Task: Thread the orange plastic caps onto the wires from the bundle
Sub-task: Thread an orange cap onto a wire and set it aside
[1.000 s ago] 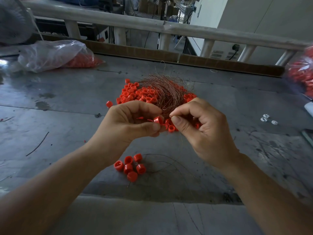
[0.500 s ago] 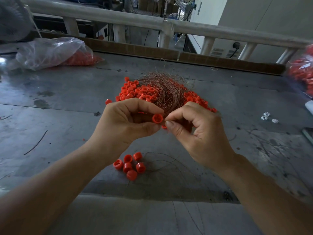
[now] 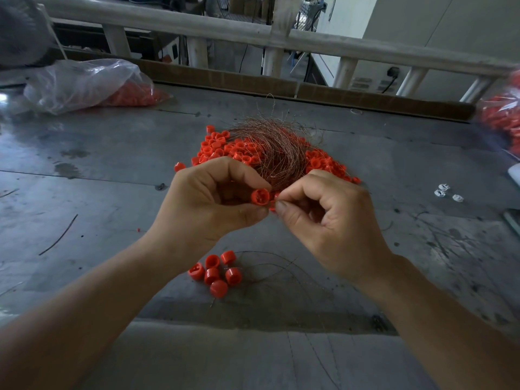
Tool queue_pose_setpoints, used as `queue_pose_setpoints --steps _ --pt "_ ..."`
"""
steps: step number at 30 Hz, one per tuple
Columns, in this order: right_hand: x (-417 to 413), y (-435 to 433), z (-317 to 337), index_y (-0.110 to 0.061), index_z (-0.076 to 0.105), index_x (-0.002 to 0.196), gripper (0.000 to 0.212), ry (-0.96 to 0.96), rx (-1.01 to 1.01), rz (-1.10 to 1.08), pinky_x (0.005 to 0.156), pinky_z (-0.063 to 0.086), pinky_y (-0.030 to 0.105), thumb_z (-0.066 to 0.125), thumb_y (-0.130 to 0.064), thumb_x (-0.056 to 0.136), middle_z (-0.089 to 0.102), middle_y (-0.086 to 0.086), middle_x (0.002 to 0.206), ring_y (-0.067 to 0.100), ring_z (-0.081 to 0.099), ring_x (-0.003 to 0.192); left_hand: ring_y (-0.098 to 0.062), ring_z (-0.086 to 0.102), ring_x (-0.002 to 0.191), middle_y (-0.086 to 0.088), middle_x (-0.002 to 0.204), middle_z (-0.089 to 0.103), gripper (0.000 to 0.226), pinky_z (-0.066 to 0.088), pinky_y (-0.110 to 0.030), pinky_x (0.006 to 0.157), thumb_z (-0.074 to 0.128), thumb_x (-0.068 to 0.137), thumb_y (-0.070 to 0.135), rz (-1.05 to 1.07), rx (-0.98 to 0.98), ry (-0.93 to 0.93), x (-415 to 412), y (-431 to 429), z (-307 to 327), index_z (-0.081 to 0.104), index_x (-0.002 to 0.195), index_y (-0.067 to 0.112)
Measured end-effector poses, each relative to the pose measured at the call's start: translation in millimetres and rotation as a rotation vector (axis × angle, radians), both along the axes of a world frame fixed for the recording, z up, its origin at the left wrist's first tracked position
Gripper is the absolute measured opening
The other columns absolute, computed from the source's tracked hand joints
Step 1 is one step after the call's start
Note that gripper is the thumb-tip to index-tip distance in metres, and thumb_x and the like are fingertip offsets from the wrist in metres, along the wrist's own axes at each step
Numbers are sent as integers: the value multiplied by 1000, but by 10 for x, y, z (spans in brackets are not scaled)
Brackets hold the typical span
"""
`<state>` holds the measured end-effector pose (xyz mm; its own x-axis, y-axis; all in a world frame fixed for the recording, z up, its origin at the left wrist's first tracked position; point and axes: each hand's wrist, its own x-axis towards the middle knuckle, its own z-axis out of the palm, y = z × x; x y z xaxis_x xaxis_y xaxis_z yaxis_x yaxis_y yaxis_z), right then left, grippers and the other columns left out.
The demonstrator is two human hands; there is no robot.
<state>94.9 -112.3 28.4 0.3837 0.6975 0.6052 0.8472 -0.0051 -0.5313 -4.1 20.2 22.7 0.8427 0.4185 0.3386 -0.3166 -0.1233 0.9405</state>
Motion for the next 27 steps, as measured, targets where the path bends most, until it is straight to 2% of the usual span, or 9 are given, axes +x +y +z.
queue_pose_setpoints --steps 12,15,20,27 --pt "4 1 -6 -8 63 67 8 -38 -5 -26 56 33 5 66 -8 75 42 -20 64 -5 43 57 -6 68 71 1 75 72 21 52 -14 63 70 53 6 -73 -34 -10 -13 -6 -2 72 70 20" --pt "11 -10 9 -7 64 67 9 -33 -6 -37 55 32 5 65 -9 75 42 -20 63 -4 43 57 -11 68 71 -3 77 73 25 53 -17 64 75 56 -1 -110 -96 -2 -15 10 7 74 77 13" --pt "26 -29 43 -6 66 69 8 -10 -6 -48 54 33 6 64 -10 76 45 -18 63 -2 44 58 -18 70 79 -7 83 73 27 54 -21 69 60 67 2 -158 -170 21 -23 36 3 72 90 11" --pt "28 -35 54 -6 66 69 9 -12 -2 -58 55 33 7 64 -10 76 45 -18 63 -2 44 59 -19 70 81 -7 86 73 23 54 -21 70 66 67 5 -187 -198 19 -30 27 32 75 86 14"
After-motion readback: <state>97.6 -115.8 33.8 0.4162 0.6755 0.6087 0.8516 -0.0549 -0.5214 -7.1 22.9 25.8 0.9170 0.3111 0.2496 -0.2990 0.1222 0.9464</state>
